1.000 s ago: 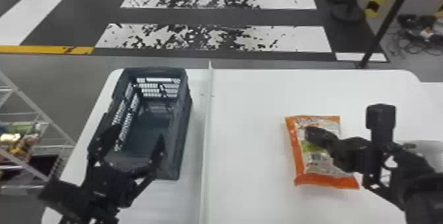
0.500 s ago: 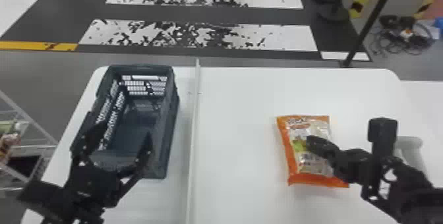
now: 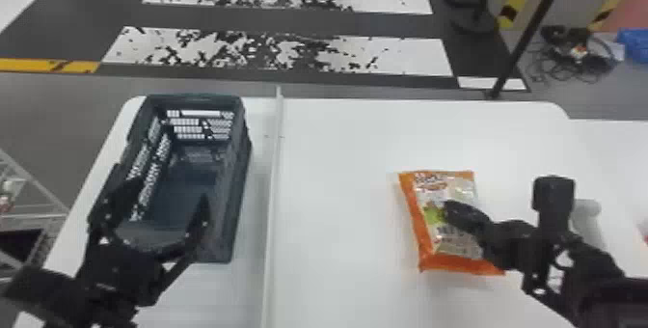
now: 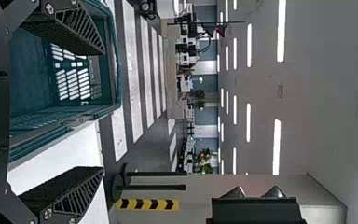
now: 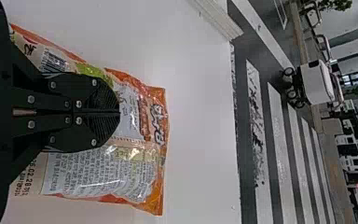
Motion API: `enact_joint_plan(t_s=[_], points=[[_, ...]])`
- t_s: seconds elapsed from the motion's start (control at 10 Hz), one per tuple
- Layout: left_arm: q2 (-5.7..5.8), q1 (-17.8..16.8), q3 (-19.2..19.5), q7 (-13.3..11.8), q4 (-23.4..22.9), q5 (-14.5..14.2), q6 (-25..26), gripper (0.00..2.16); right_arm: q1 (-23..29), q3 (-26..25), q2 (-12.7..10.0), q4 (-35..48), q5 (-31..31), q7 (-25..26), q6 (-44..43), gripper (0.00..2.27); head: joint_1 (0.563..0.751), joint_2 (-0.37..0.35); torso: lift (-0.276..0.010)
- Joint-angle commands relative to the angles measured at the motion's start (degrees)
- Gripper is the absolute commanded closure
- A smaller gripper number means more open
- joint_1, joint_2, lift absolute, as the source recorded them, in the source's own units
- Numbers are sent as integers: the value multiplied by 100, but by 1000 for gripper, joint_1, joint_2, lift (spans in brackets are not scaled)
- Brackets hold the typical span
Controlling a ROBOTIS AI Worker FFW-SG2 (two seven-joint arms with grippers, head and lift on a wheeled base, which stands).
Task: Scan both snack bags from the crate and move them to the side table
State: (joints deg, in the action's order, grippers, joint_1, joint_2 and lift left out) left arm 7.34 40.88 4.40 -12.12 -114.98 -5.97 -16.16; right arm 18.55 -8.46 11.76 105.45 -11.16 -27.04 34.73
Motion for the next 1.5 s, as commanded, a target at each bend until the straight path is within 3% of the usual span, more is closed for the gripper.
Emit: enact_joint_plan(t_s=[0.0, 0.2, 0.3, 0.4, 0.5, 0.6, 0.9, 1.1, 1.4], points=[[-5, -1, 9, -1, 2, -1, -5, 120, 96, -59, -7, 318, -106, -11, 21, 2243, 695, -29, -75], [-14, -1, 9, -1, 20, -1, -23, 120, 210, -261, -16, 731, -194, -11, 162, 2240, 695, -24, -75], [-14, 8, 26, -1, 20, -1, -23, 120, 228, -525, -34, 811, -291, -3, 162, 2128, 695, -28, -75], [-22, 17, 26, -1, 11, -1, -40, 124, 228, -842, -34, 837, -343, 6, 179, 1781, 695, -47, -75], [-22, 17, 26, -1, 11, -1, -40, 124, 298, -1123, -25, 907, -343, 6, 215, 812, 695, -65, -75], [-31, 17, 35, -1, 2, -1, -40, 124, 413, -1386, -16, 969, -352, 15, 267, 70, 695, -109, -75], [-49, 25, 17, -1, 2, -1, -40, 124, 509, -2072, 81, 775, -343, 41, 320, 16, 695, -212, -75], [-49, 25, 17, -1, 28, -1, -40, 124, 509, -2221, 309, 485, -115, -11, 338, 16, 695, -293, -75], [-40, 25, 9, -1, 20, -1, -40, 124, 351, -2186, 555, -60, 465, -152, 373, 16, 695, -350, -75]])
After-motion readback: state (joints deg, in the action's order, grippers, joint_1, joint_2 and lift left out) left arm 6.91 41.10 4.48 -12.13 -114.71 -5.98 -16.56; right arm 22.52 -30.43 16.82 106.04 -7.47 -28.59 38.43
